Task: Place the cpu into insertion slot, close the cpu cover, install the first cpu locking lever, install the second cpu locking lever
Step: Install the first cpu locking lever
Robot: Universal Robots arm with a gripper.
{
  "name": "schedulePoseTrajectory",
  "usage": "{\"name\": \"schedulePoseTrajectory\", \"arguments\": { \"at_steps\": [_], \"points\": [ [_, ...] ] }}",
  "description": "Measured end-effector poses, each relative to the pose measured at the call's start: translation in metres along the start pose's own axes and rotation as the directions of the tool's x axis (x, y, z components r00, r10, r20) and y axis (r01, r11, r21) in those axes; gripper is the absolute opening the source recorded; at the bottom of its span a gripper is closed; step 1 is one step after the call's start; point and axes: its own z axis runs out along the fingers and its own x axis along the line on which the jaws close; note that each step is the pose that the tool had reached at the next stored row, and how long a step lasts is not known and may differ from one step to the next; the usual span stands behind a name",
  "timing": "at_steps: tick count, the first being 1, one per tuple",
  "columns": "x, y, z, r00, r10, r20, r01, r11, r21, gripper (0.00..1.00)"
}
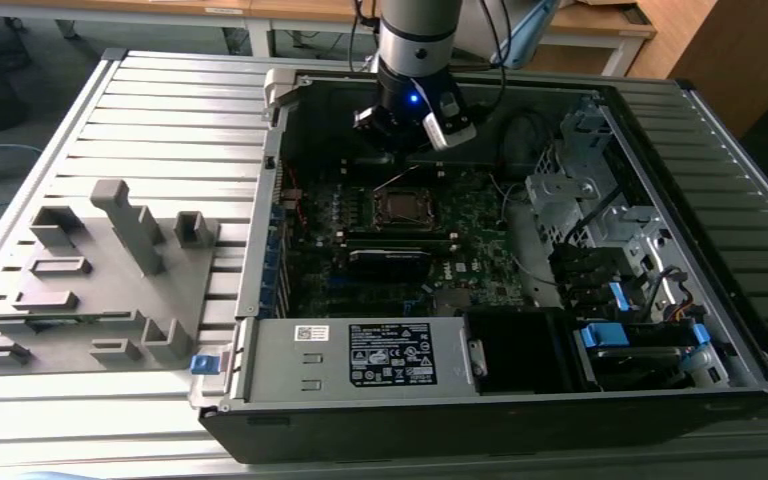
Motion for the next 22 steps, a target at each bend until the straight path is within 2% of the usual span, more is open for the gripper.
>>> {"name": "schedulePoseTrajectory", "arguments": {
  "at_steps": [12,22],
  "points": [
    [-0.0001,-0.0007,0.0008,1.0,0.0,0.0,0.0,1.0,0.0,0.11],
    [-0.0028,-0.0018,0.0012,1.0,0.0,0.0002,0.0,1.0,-0.0002,0.11]
  ]
}}
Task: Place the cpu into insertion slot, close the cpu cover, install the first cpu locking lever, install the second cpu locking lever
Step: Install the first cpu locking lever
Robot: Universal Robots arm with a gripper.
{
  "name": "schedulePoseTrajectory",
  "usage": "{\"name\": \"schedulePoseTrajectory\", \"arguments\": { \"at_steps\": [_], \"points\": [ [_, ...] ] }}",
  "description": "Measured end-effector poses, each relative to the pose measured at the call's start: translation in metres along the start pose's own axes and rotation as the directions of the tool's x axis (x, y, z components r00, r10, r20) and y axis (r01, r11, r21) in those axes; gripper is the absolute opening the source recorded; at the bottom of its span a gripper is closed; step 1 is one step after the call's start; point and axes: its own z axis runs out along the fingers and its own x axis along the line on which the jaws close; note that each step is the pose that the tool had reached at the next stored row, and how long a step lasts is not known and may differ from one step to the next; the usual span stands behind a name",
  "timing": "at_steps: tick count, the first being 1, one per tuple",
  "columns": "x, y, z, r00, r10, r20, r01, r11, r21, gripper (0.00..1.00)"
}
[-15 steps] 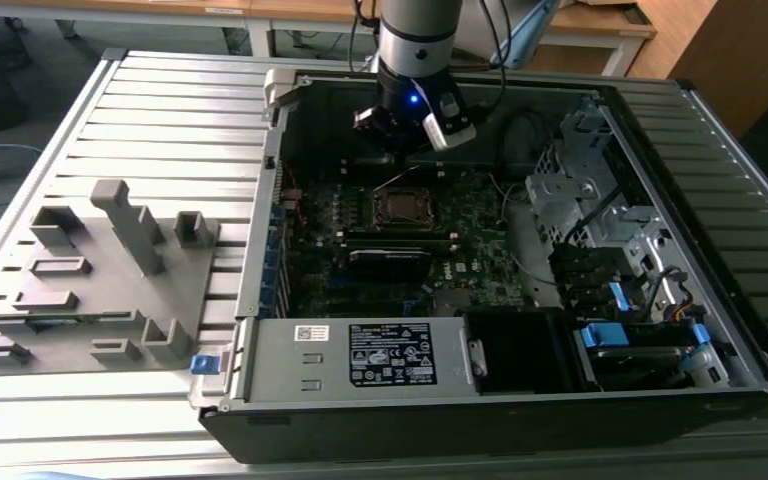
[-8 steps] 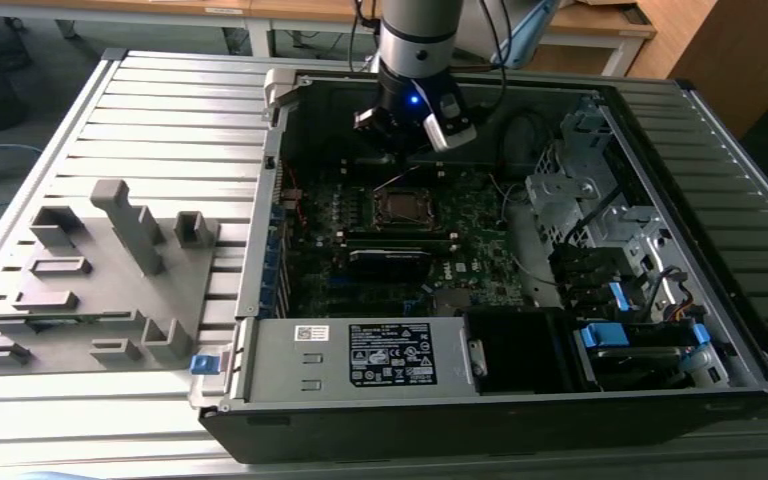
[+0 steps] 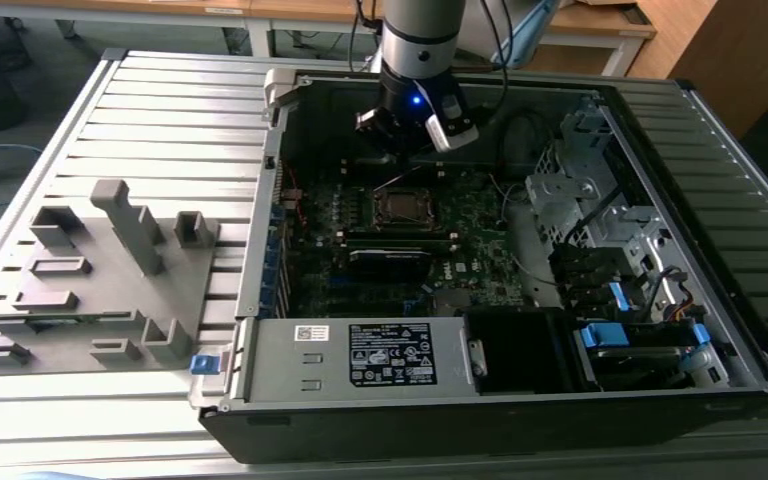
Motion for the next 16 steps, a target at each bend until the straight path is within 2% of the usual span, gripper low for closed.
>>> {"name": "schedulePoseTrajectory", "arguments": {
  "at_steps": [12,16],
  "points": [
    [-0.0001,-0.0023,0.006,1.0,0.0,-0.0001,0.0,1.0,0.0001,0.11],
    [-0.0003,-0.0024,0.0062,1.0,0.0,-0.0002,0.0,1.0,0.0003,0.11]
  ]
}}
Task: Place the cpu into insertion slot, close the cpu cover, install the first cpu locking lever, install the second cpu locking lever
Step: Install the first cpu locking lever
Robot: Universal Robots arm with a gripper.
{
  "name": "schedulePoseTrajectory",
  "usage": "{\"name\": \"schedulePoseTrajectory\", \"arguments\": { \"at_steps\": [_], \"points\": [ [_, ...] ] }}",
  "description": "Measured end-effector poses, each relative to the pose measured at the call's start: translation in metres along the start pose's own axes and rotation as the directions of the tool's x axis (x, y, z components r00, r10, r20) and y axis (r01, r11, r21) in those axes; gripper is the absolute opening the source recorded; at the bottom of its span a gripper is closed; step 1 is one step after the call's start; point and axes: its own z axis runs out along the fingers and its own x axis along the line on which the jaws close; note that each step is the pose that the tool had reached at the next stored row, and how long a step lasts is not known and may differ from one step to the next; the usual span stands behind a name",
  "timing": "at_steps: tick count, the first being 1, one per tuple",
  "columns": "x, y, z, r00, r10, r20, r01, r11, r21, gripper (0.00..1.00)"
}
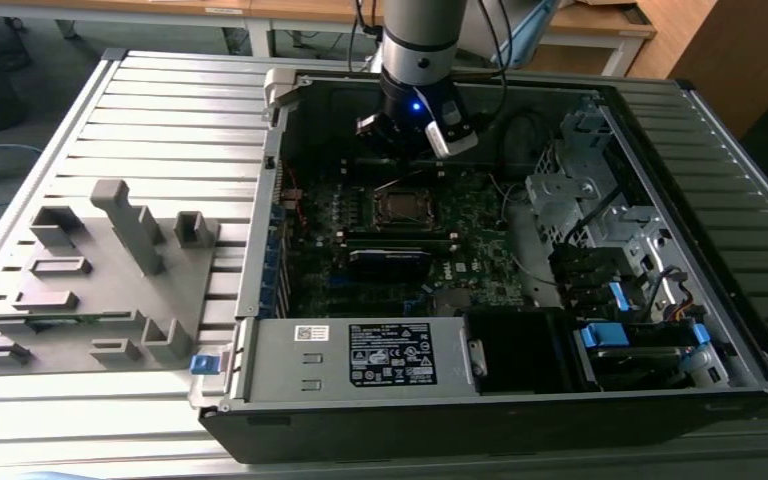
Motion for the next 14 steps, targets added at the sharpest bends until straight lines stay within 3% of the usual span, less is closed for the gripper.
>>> {"name": "schedulePoseTrajectory", "arguments": {
  "at_steps": [14],
  "points": [
    [-0.0071,-0.0002,0.0014,1.0,0.003,0.0004,-0.003,1.0,0.0002,0.11]
  ]
}}
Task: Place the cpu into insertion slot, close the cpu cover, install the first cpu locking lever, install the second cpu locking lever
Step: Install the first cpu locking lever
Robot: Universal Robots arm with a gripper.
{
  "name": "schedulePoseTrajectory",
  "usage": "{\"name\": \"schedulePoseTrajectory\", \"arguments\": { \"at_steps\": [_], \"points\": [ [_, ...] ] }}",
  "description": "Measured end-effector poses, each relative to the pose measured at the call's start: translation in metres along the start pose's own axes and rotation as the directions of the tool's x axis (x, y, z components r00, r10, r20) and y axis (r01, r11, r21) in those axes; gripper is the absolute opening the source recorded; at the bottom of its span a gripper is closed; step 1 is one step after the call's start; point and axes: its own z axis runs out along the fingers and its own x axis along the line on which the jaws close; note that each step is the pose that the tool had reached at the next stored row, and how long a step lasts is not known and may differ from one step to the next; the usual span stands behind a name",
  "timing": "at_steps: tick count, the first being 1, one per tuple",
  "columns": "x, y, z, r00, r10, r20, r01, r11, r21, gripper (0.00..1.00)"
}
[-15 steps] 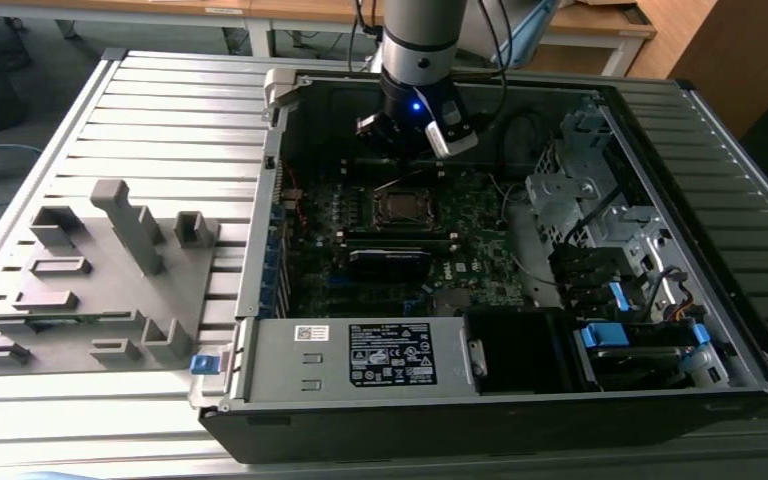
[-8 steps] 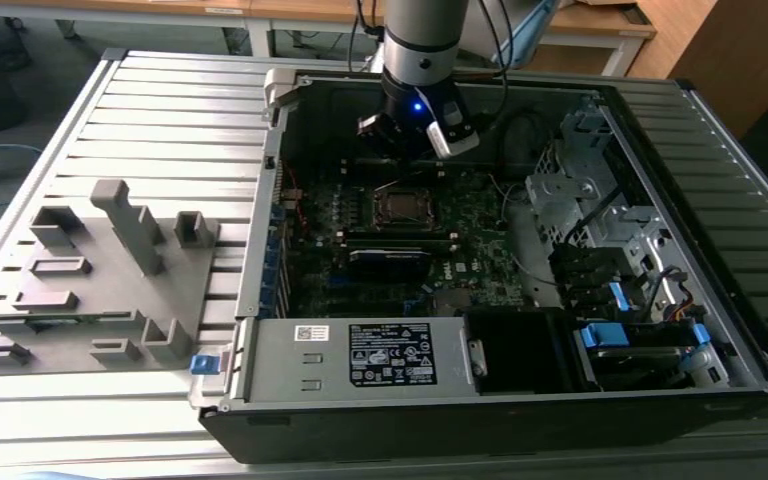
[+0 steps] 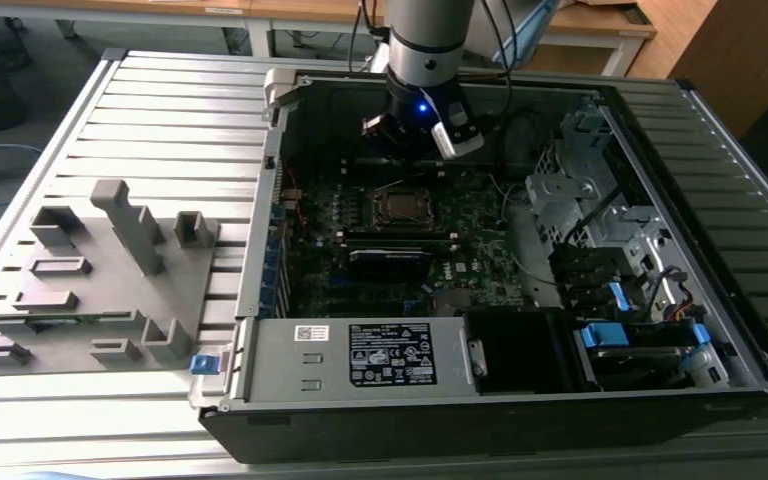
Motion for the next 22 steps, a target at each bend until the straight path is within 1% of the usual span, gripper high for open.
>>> {"name": "schedulePoseTrajectory", "arguments": {
  "at_steps": [4,10,11,14,17,22],
  "points": [
    [-0.0007,-0.0001,0.0003,0.9998,0.021,0.0027,-0.021,0.9998,0.0003,0.11],
    [-0.0007,-0.0001,0.0003,0.9998,0.022,0.003,-0.022,0.9998,0.0004,0.11],
    [-0.0007,-0.0001,0.0004,0.9998,0.022,0.0039,-0.022,0.9998,0.0004,0.11],
    [-0.0007,-0.0001,0.0009,0.9997,0.021,0.0097,-0.021,0.9998,0.0002,0.11],
    [-0.0006,-0.0002,0.0014,0.9997,0.02,0.0171,-0.02,0.9998,0.0,0.11],
    [-0.0006,-0.0003,0.0024,0.9992,0.018,0.0355,-0.018,0.9998,-0.0004,0.11]
  ]
}}
